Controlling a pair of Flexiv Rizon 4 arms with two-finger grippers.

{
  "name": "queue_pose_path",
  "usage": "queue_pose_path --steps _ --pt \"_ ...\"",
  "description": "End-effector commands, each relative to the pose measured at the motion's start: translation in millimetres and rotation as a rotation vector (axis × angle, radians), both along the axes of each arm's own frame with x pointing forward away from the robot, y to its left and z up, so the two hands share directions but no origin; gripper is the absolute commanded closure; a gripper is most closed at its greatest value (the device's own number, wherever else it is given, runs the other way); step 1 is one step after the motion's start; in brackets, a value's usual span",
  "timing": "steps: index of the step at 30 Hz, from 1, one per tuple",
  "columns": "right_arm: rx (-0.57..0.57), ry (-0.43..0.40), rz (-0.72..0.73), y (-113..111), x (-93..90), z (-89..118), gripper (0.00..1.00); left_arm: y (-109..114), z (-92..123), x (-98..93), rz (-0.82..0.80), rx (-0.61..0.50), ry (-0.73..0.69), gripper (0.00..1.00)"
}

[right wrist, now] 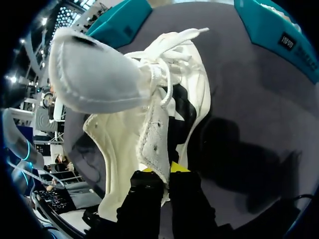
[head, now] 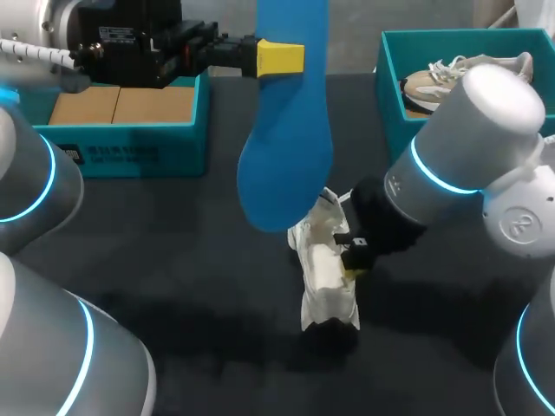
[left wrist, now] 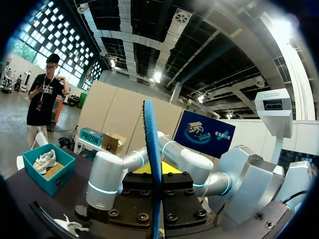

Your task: Take the shoe out of the shoebox, open the shoe tongue, remove and reinsert the insole, then place the shoe into the shoebox

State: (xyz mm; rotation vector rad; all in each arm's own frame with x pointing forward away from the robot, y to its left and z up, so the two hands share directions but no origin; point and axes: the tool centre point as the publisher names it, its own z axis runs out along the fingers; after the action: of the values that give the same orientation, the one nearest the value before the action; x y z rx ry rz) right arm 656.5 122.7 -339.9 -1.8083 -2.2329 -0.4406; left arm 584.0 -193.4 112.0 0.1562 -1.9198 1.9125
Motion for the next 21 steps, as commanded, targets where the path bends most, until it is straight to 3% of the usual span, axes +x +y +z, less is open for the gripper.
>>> queue_pose_path --steps 1,21 --pt "-0.008 0.004 -0.004 11 0.5 -9 1.00 0 -1 -0.2 -0.001 0.000 0.000 1.00" --pt "0.026 0.026 -0.022 24 4.8 -32 1.00 0 -1 -0.2 -0.001 0.000 0.000 1.00"
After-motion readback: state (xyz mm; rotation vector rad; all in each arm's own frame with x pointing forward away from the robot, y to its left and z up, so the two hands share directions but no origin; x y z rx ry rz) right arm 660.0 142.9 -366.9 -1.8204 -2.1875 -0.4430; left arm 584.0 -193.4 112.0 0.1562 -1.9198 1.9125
